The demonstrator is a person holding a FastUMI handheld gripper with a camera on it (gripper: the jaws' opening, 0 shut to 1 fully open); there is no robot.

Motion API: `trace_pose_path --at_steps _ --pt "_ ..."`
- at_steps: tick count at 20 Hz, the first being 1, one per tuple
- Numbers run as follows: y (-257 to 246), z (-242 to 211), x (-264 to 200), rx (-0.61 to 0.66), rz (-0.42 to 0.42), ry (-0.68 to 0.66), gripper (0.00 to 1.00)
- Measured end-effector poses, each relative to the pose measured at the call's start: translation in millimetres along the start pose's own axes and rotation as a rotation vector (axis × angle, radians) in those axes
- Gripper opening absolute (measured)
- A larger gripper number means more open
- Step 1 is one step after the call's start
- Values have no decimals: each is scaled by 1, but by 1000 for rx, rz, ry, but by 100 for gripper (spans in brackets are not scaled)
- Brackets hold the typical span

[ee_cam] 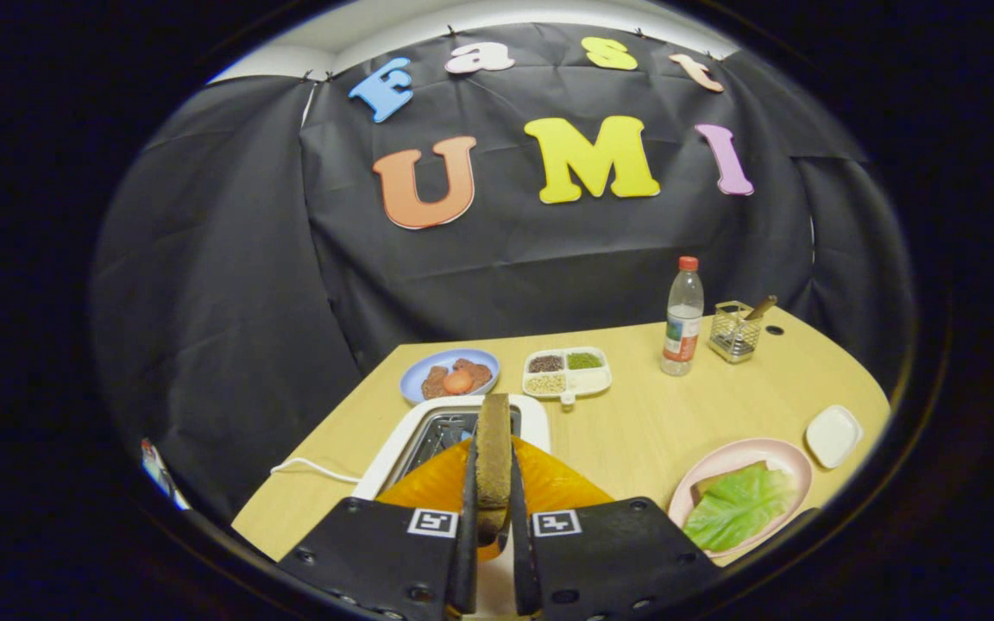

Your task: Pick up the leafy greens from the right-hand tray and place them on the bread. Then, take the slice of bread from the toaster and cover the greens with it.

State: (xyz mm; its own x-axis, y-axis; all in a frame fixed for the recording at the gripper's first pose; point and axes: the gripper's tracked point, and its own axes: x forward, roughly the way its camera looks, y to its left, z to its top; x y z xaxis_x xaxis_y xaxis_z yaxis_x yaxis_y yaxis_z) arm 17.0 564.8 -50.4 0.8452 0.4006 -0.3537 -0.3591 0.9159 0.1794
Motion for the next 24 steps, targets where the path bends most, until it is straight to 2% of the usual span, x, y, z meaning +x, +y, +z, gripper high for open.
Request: trace_pose_path --at_steps 1,7,11,13,17,20,24 --pt "2 4 -5 8 10 -10 9" --pt "-2 65 -48 46 63 -152 9" --pt "-27 91 -72 97 76 -192 9" --pt "-51 95 -85 99 57 -214 9" --pt "-121 94 -95 77 -33 -255 8" --pt "-172 72 -99 100 -110 -250 8" --pt "-211 30 -87 118 -158 -193 9"
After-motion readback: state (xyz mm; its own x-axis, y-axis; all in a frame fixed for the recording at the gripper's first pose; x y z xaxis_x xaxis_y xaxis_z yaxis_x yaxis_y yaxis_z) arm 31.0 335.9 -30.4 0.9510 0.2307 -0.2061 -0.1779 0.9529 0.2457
